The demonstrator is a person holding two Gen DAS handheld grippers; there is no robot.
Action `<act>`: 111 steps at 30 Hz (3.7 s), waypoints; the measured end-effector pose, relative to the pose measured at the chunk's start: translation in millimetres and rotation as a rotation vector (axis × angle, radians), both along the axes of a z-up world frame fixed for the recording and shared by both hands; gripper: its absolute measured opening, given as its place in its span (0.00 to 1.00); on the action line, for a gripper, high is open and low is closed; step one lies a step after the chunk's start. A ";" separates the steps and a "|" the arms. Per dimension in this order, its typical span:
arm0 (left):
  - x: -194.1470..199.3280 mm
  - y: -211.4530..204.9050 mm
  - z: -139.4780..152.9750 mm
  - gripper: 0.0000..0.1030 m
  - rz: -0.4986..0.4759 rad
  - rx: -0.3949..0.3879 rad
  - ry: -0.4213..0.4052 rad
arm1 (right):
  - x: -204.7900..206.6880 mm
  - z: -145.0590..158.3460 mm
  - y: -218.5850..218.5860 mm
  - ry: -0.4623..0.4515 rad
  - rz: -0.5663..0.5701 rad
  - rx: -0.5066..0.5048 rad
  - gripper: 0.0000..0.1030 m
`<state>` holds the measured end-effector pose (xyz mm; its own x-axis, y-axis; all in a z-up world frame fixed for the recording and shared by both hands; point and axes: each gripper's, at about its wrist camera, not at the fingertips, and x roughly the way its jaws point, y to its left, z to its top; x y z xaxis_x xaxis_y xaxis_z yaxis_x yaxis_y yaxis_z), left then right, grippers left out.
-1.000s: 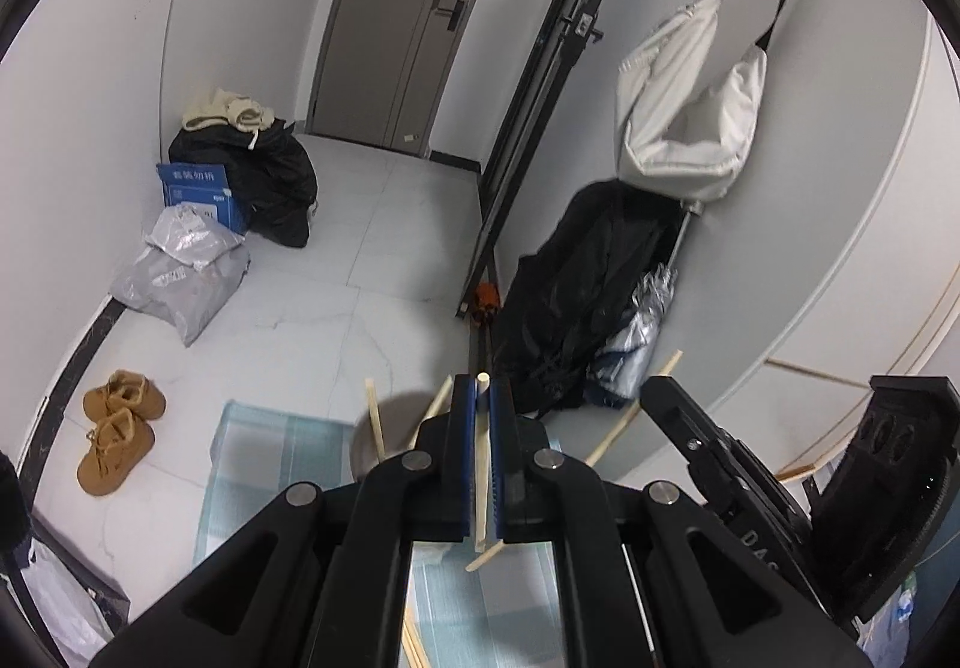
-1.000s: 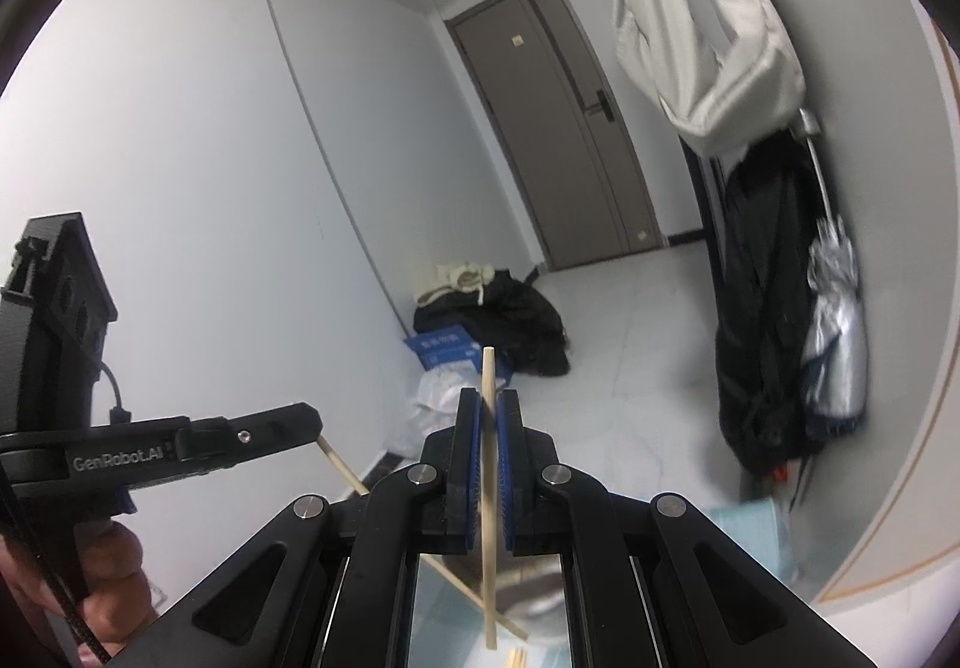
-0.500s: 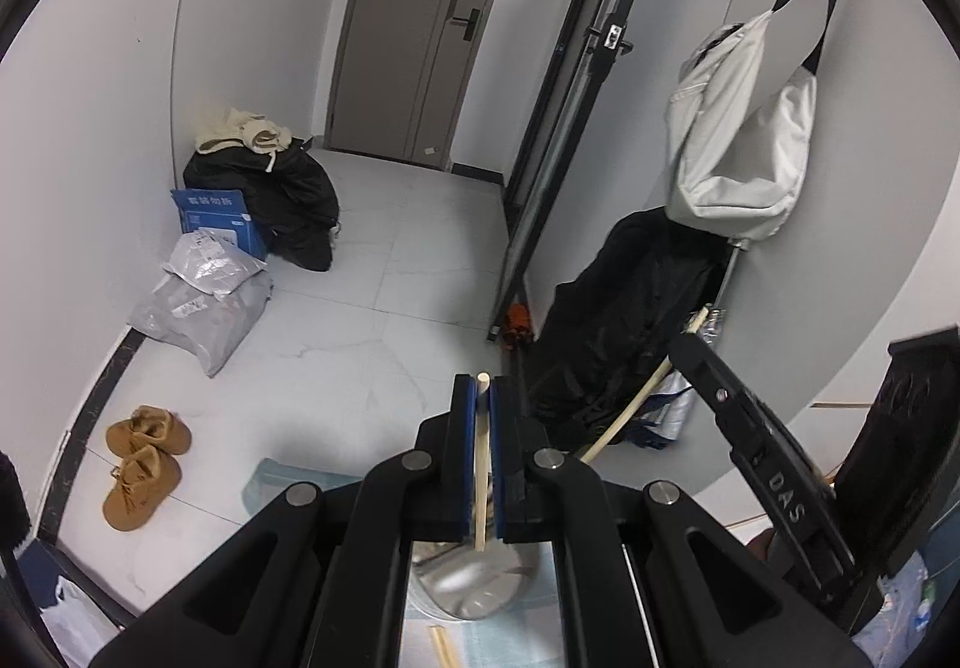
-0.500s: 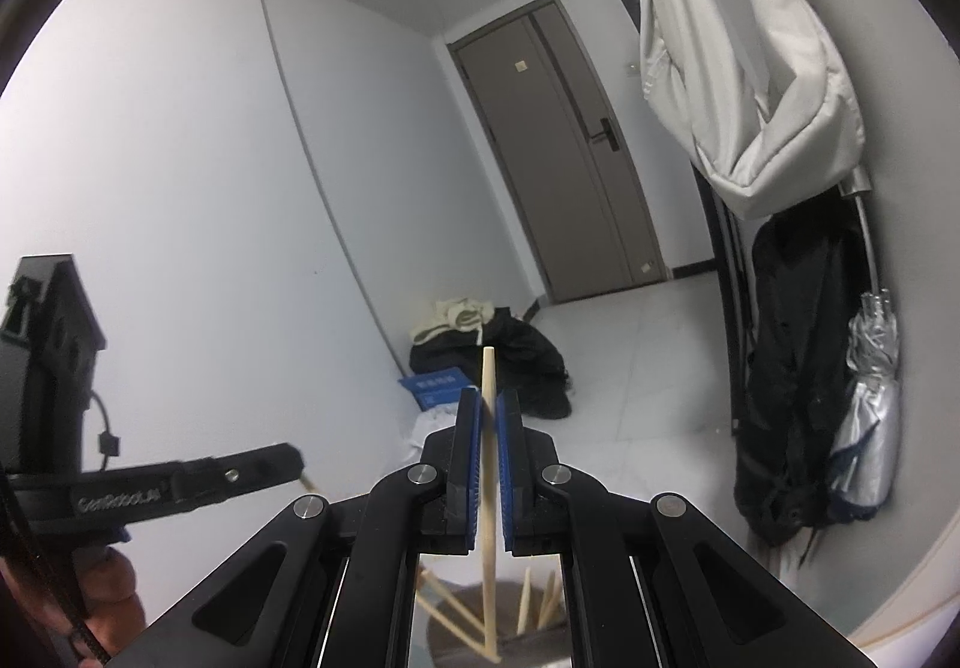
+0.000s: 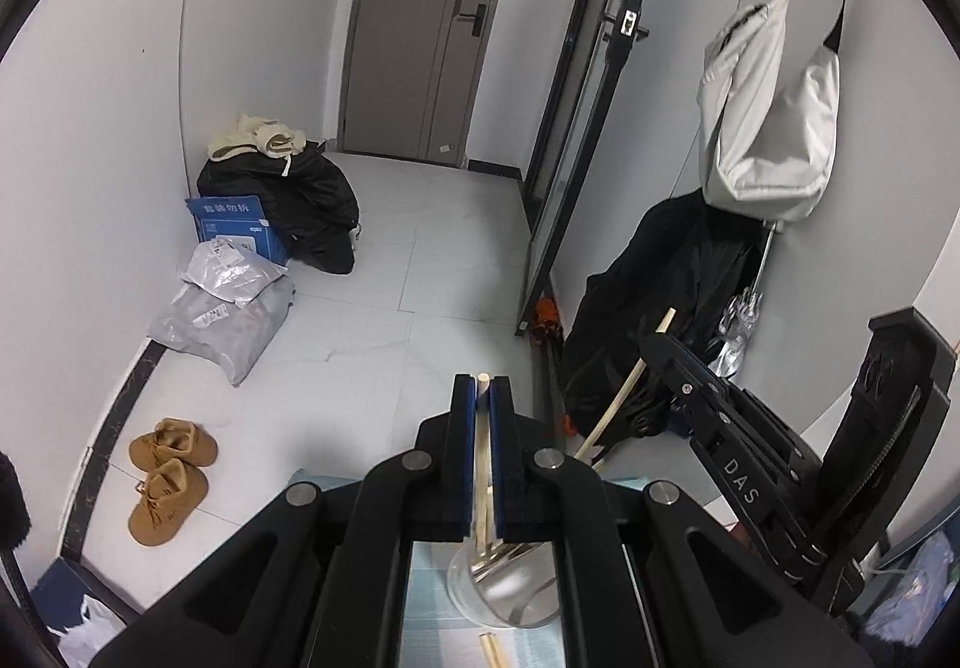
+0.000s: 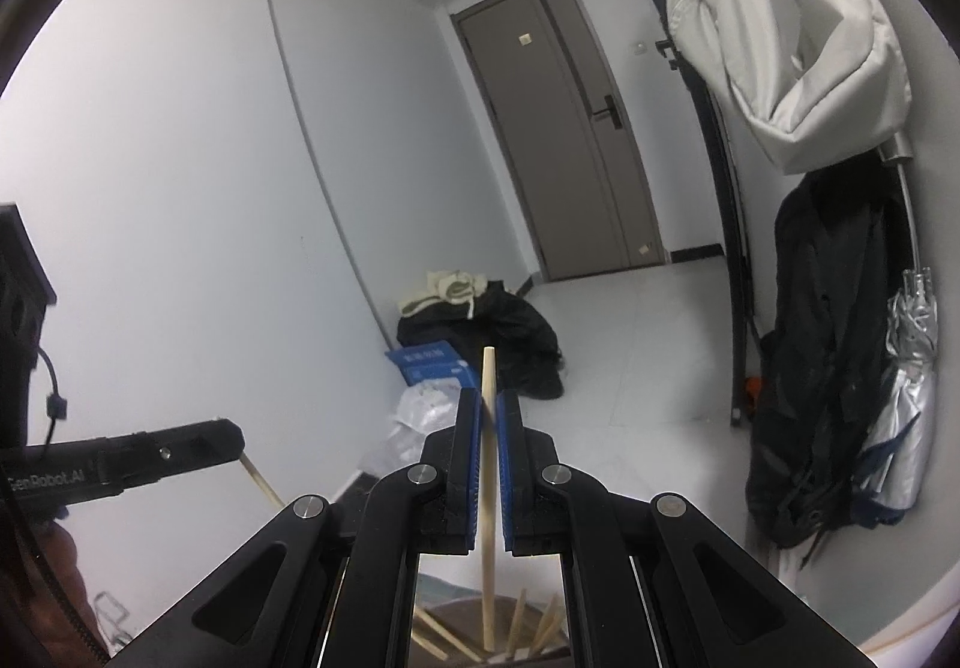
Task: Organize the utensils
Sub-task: 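Raise the chopstick above the white holder and lower it into the opening, then open the right gripper to release the chopstick in the holder, then withdraw the right gripper from the holder back toward the chopsticks, then lower the right gripper onto the bundle and grasp another chopstick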
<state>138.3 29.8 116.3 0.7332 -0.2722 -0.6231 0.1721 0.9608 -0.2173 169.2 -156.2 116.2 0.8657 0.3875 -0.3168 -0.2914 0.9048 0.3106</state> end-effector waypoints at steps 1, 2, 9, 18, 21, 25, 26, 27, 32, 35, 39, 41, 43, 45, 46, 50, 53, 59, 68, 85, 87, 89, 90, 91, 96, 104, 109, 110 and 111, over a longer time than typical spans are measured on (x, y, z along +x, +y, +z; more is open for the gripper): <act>-0.4 -0.6 -3.9 0.00 -0.008 0.004 0.008 | 0.3 -2.3 1.8 0.004 0.004 -0.006 0.05; 0.2 -0.3 -5.9 0.00 -0.009 0.007 0.012 | -0.2 -6.2 3.9 0.007 0.012 -0.011 0.05; -2.1 -2.1 -25.1 0.00 -0.027 0.021 0.048 | -2.5 -29.5 16.0 0.045 0.055 -0.041 0.05; -2.8 -7.2 -55.3 0.03 -0.048 -0.053 0.175 | -16.5 -54.6 16.5 0.146 0.131 -0.080 0.07; -10.3 -4.7 -56.7 0.20 -0.039 -0.058 0.179 | -26.7 -54.2 9.9 0.161 0.137 -0.074 0.08; -27.9 2.0 -49.7 0.47 0.006 -0.061 0.118 | -48.8 -50.8 0.2 0.155 0.121 -0.081 0.14; -31.4 2.3 -48.7 0.49 0.018 -0.059 0.107 | -52.7 -49.9 -2.0 0.155 0.116 -0.079 0.17; -35.0 3.4 -47.8 0.53 0.031 -0.059 0.098 | -58.9 -49.2 -5.4 0.154 0.108 -0.077 0.20; -56.2 3.8 -41.7 0.68 0.111 -0.043 0.040 | -90.1 -44.9 -15.6 0.143 0.071 -0.083 0.35; -69.5 -0.4 -42.0 0.76 0.113 -0.035 0.021 | -106.8 -42.6 -19.1 0.139 0.057 -0.083 0.45; -83.1 -2.3 -47.8 0.77 0.133 -0.004 0.023 | -129.9 -42.7 -25.0 0.136 0.037 -0.074 0.52; -88.6 -0.2 -50.4 0.77 0.147 -0.002 0.027 | -141.4 -43.7 -27.1 0.128 0.026 -0.075 0.55; -95.7 0.1 -52.7 0.77 0.155 -0.002 0.020 | -150.8 -46.7 -28.1 0.127 0.020 -0.077 0.56; -104.1 -0.5 -55.6 0.77 0.164 0.006 0.003 | -160.3 -49.8 -28.5 0.132 0.018 -0.077 0.56; -106.9 -1.1 -57.2 0.77 0.166 0.011 -0.002 | -164.6 -52.0 -29.1 0.134 0.016 -0.075 0.56; -119.7 -0.9 -66.6 0.78 0.168 0.010 -0.022 | -179.8 -58.7 -29.4 0.136 0.011 -0.076 0.57; -125.7 -2.0 -77.8 0.81 0.161 0.017 -0.008 | -189.1 -68.6 -28.0 0.146 0.011 -0.083 0.60; -133.4 1.2 -101.0 0.81 0.169 0.010 0.013 | -198.9 -90.1 -21.7 0.188 0.018 -0.112 0.60; -136.1 12.2 -136.2 0.90 0.192 -0.003 0.020 | -201.4 -131.4 -10.0 0.279 0.022 -0.148 0.65; -113.2 45.5 -170.6 0.90 0.210 -0.052 0.102 | -136.0 -202.1 37.6 0.528 0.093 -0.307 0.65; -109.8 50.8 -171.4 0.90 0.222 -0.069 0.113 | -127.6 -208.9 45.7 0.546 0.105 -0.332 0.62; -108.0 56.5 -172.1 0.90 0.236 -0.087 0.122 | -122.2 -213.2 53.9 0.553 0.114 -0.351 0.56; -106.9 59.3 -172.3 0.90 0.245 -0.097 0.128 | -119.6 -215.3 57.8 0.557 0.123 -0.357 0.55; -105.9 61.4 -173.2 0.90 0.249 -0.104 0.132 | -117.3 -217.9 61.9 0.565 0.131 -0.365 0.54; -103.1 68.7 -174.2 0.90 0.274 -0.137 0.155 | -111.7 -229.4 77.1 0.594 0.157 -0.424 0.34; -101.7 70.2 -174.0 0.90 0.273 -0.137 0.156 | -121.5 -233.4 79.3 0.589 0.171 -0.471 0.02; -101.2 66.8 -175.1 0.90 0.263 -0.129 0.163 | -130.4 -227.0 66.1 0.603 0.159 -0.437 0.00; -102.1 66.7 -175.0 0.90 0.262 -0.128 0.163 | -131.3 -226.6 61.7 0.610 0.148 -0.441 0.00; -102.3 66.3 -175.4 0.90 0.261 -0.127 0.164 | -131.6 -225.8 57.8 0.614 0.143 -0.439 0.00</act>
